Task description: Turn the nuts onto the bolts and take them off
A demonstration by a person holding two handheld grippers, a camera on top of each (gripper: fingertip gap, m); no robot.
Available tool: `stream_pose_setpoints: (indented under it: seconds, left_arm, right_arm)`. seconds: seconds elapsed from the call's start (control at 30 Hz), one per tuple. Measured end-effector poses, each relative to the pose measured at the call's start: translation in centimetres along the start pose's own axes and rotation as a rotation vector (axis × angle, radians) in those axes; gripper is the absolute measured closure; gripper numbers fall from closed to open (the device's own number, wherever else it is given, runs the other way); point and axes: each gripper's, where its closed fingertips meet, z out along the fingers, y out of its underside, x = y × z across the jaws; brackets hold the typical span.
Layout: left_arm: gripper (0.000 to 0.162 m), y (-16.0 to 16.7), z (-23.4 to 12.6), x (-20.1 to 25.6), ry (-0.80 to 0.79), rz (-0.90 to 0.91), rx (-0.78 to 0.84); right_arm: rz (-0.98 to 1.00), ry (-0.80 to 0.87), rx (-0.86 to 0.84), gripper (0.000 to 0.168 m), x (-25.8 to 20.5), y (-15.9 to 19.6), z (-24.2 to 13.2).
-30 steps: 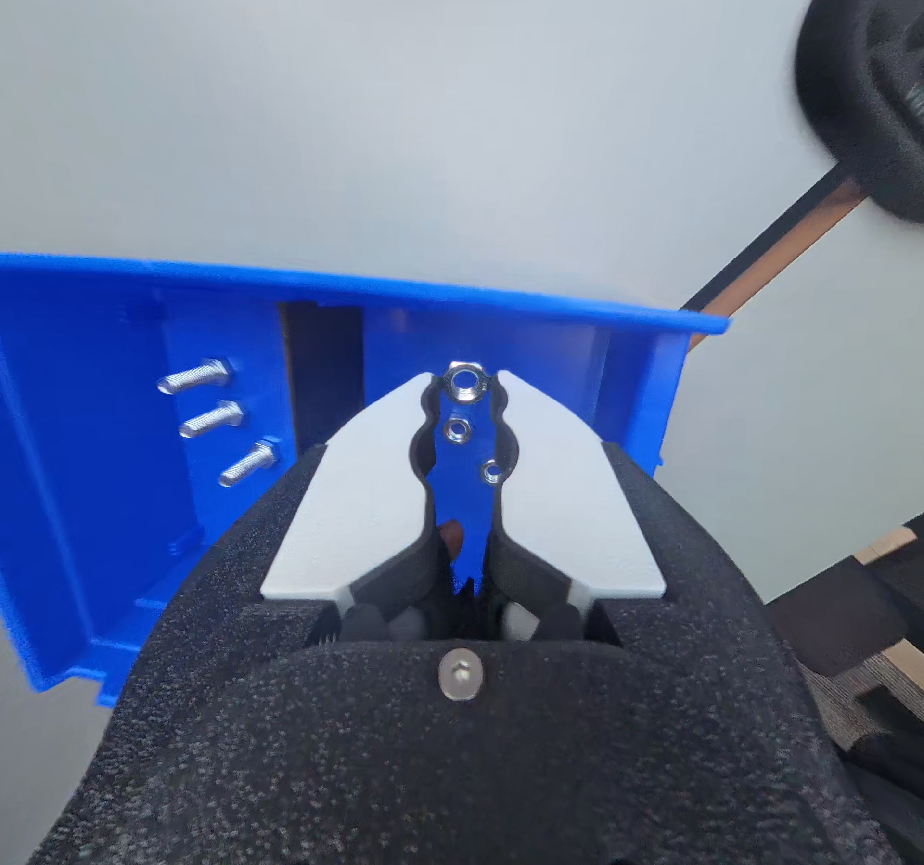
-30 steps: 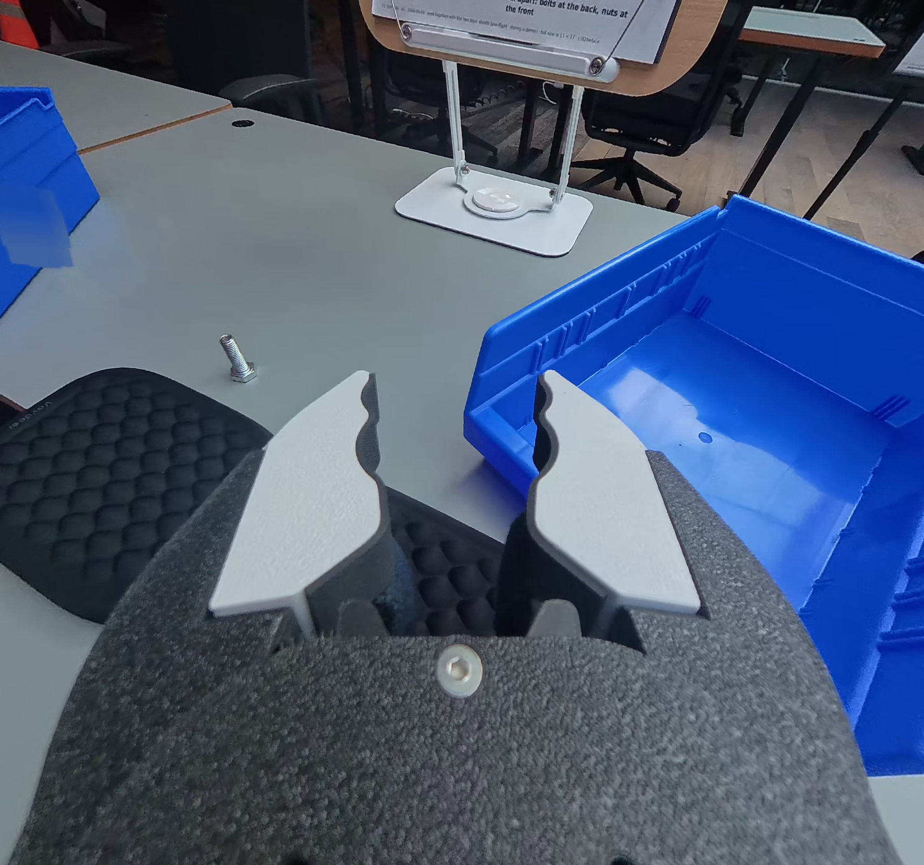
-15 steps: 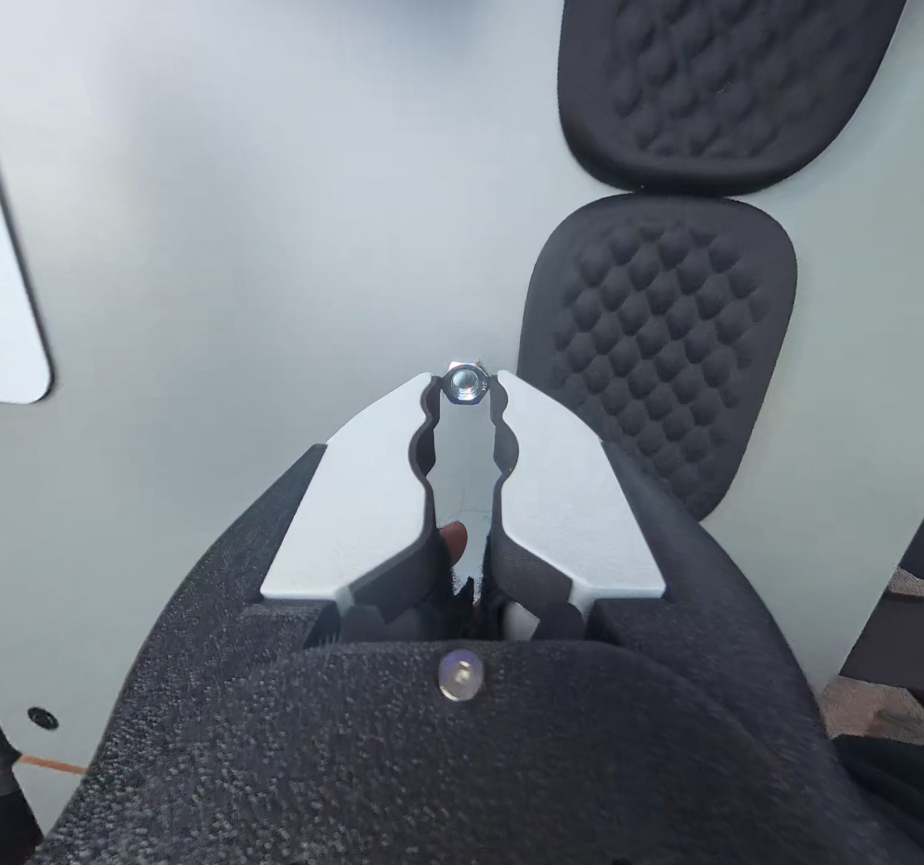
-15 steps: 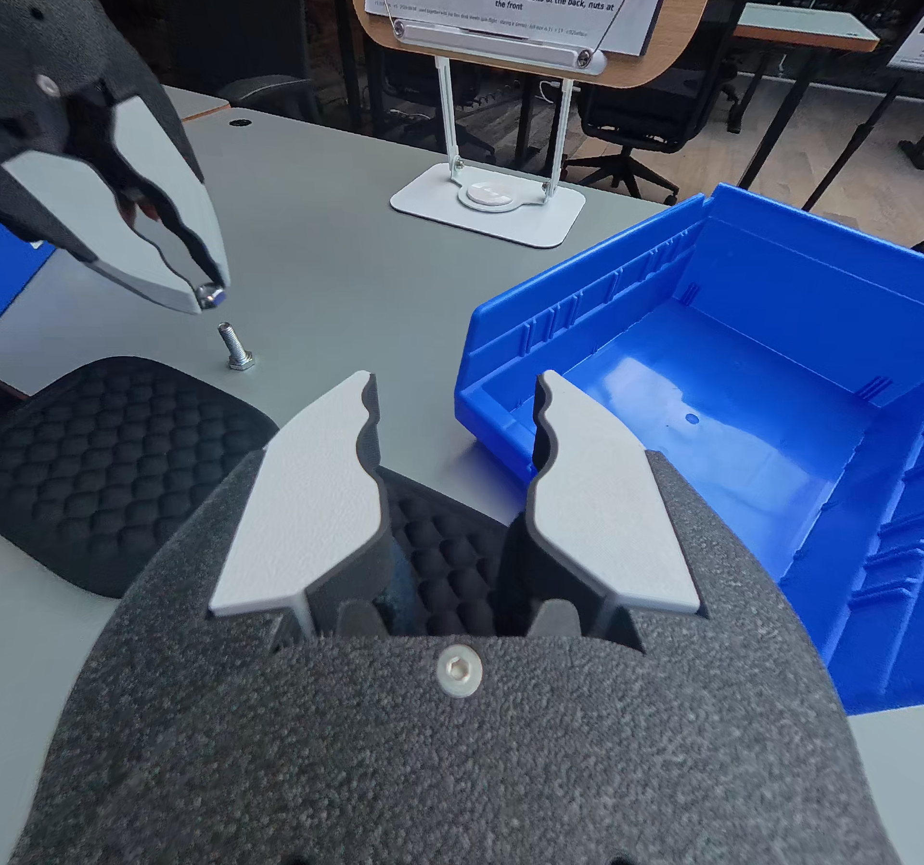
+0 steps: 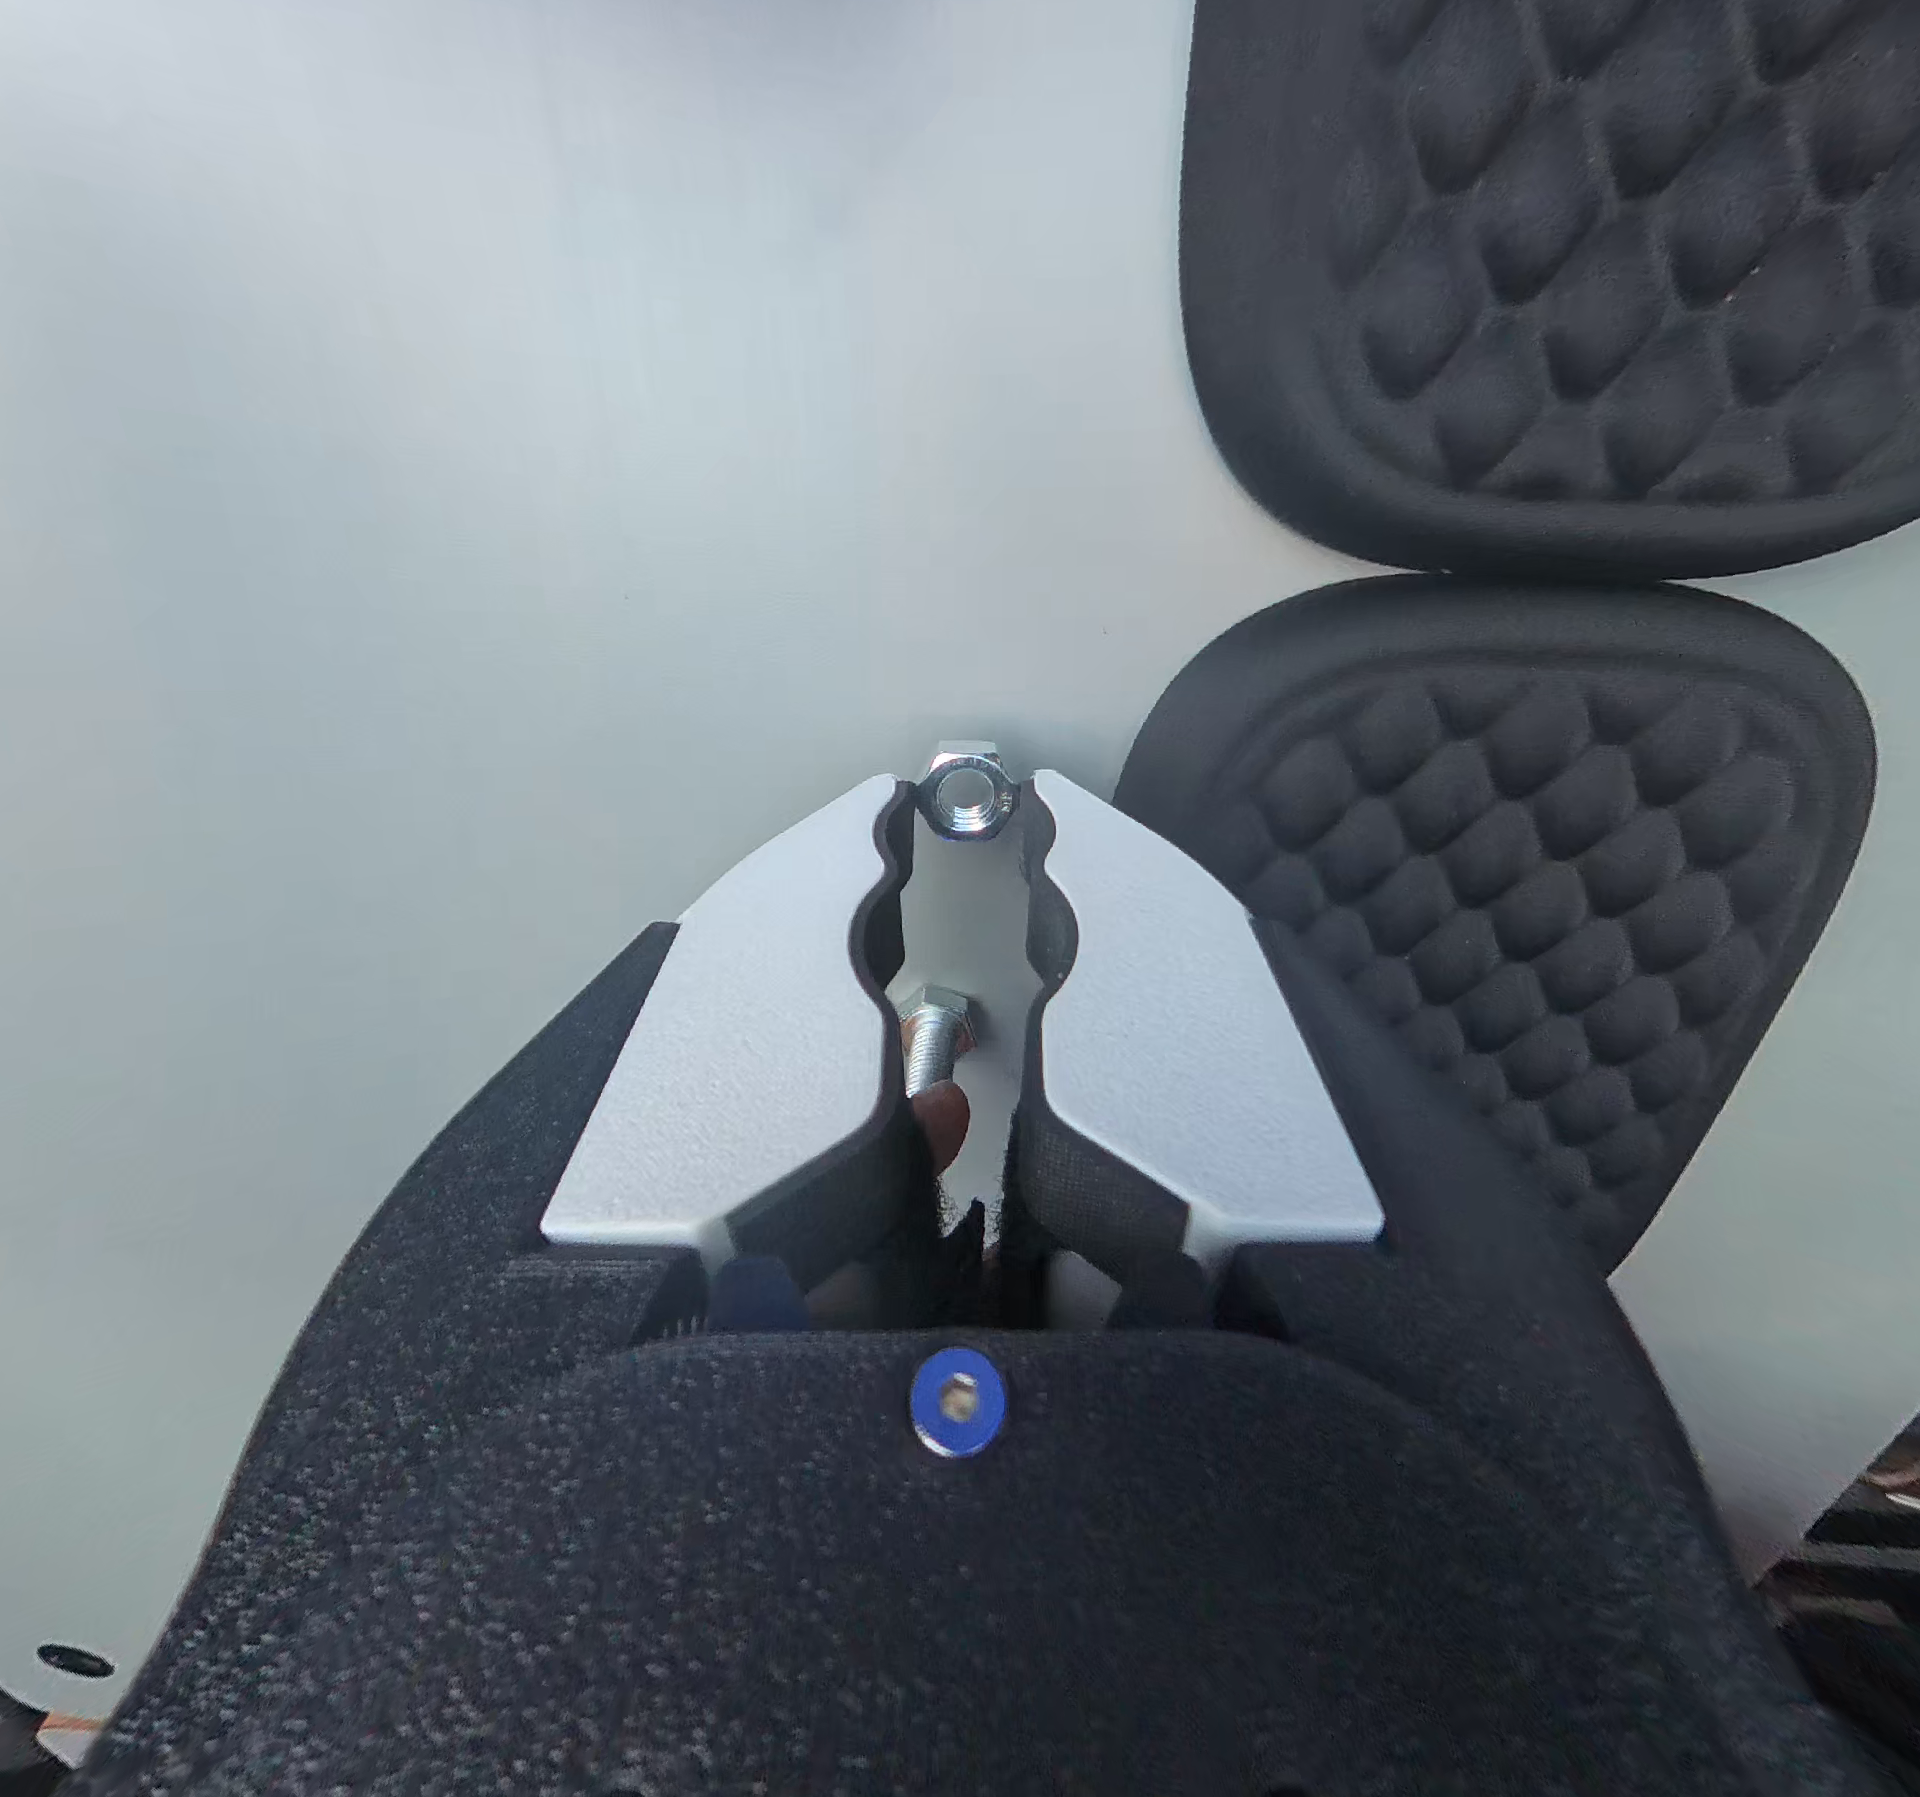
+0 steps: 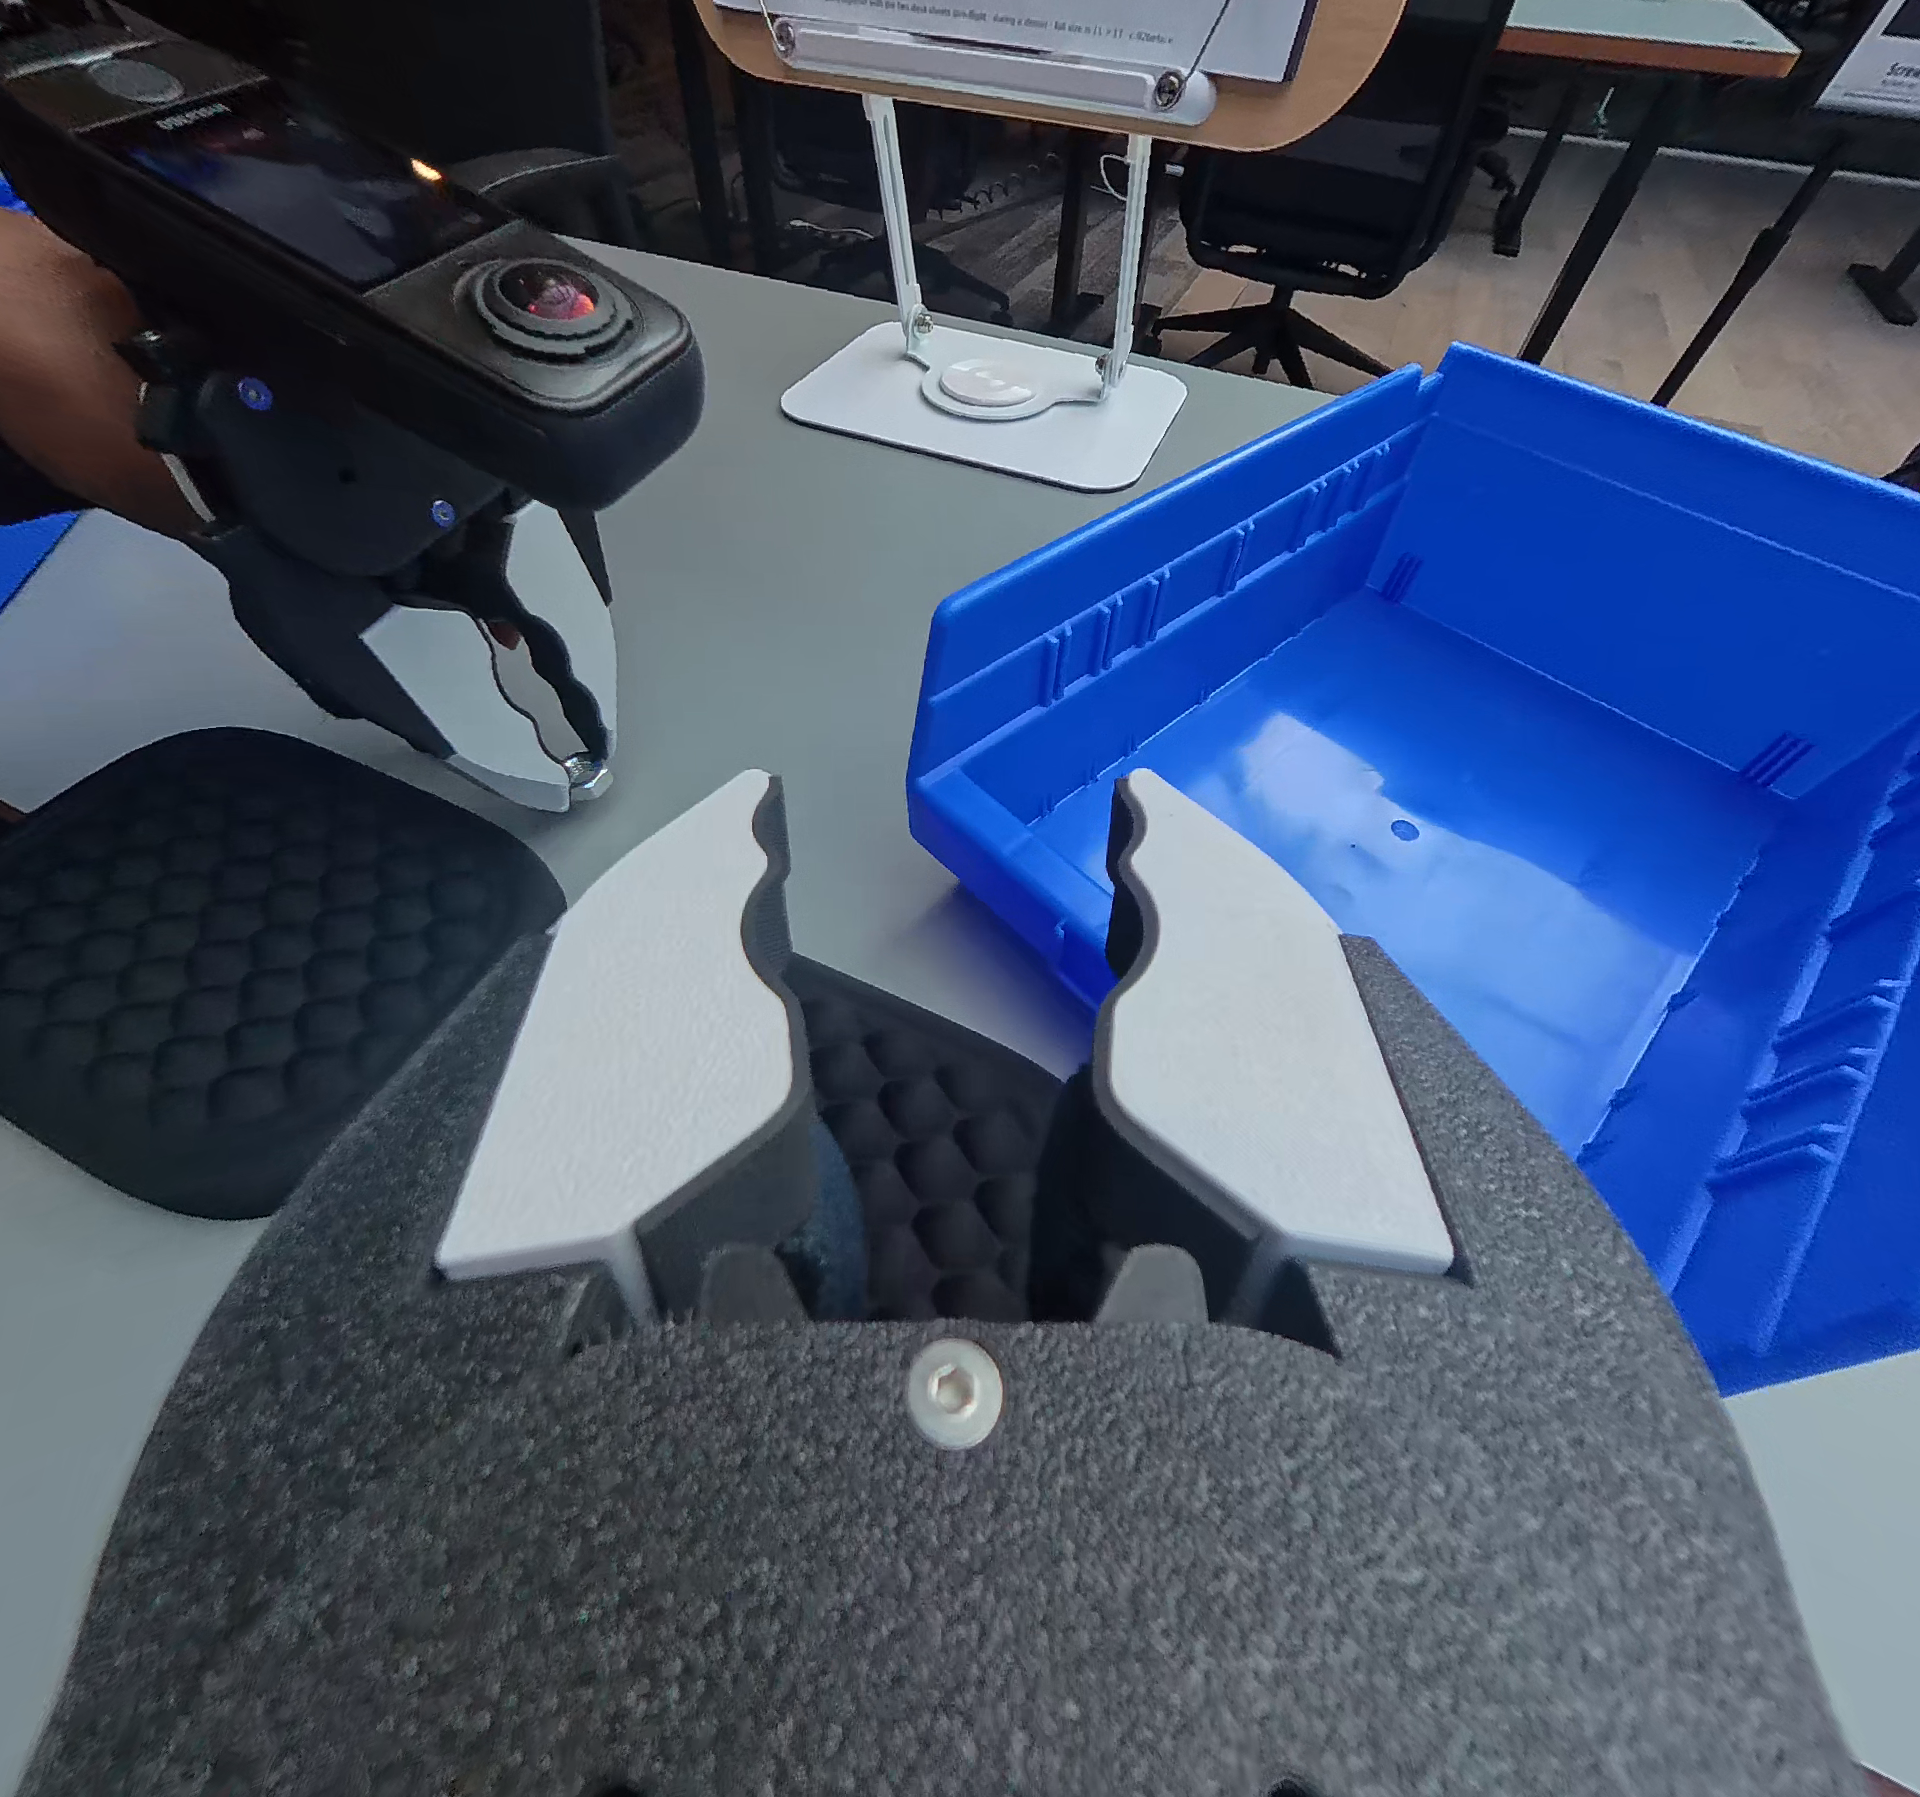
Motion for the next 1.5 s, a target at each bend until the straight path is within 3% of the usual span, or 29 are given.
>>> stream_pose_setpoints:
  seconds: [0.23,0.33,0.4,0.5,0.63,0.8,1.1,1.2,1.23,1.33,1.5]
  left_arm:
    - [0.138,-0.2,0.7,0.1,-0.004,-0.011,0.016]
    - [0.133,-0.6,-0.4,-0.1,-0.024,-0.051,0.112]
    - [0.121,-0.8,-2.0,-0.5,-0.074,-0.109,0.224]
    - [0.107,-1.2,-5.3,-1.0,-0.182,-0.235,0.531]
    - [0.104,1.2,-9.4,-1.0,-0.350,-0.386,0.922]
    - [0.103,4.3,-10.2,1.1,-0.337,-0.452,1.173]
    - [0.103,6.4,-8.7,1.3,-0.338,-0.496,1.179]
    - [0.104,6.4,-8.4,1.2,-0.345,-0.498,1.173]
    - [0.105,6.5,-8.2,1.1,-0.352,-0.499,1.166]
    - [0.106,6.4,-8.1,1.0,-0.357,-0.502,1.167]
    - [0.113,5.6,-9.2,1.6,-0.401,-0.434,1.217]
  right_arm:
    - [-0.013,-0.012,-0.013,0.109,-0.6,0.0,0.3]
    - [-0.027,-0.032,-0.021,0.109,-1.2,-0.2,0.6]
    - [-0.039,-0.077,-0.020,0.109,-2.2,-0.6,1.1]
    - [-0.048,-0.195,-0.011,0.111,-4.9,-1.4,2.4]
    - [-0.105,-0.381,-0.048,0.112,-9.7,-1.6,5.3]
    - [-0.185,-0.559,-0.201,0.114,-15.2,0.5,9.9]
    - [-0.325,-0.582,-0.380,0.132,-18.7,4.1,14.9]
    - [-0.384,-0.562,-0.404,0.158,-18.7,4.7,15.4]
    - [-0.393,-0.545,-0.400,0.159,-18.5,4.5,15.4]
    - [-0.383,-0.538,-0.366,0.159,-18.2,2.6,14.6]
    - [-0.257,-0.708,-0.232,0.159,-20.4,-3.4,10.4]
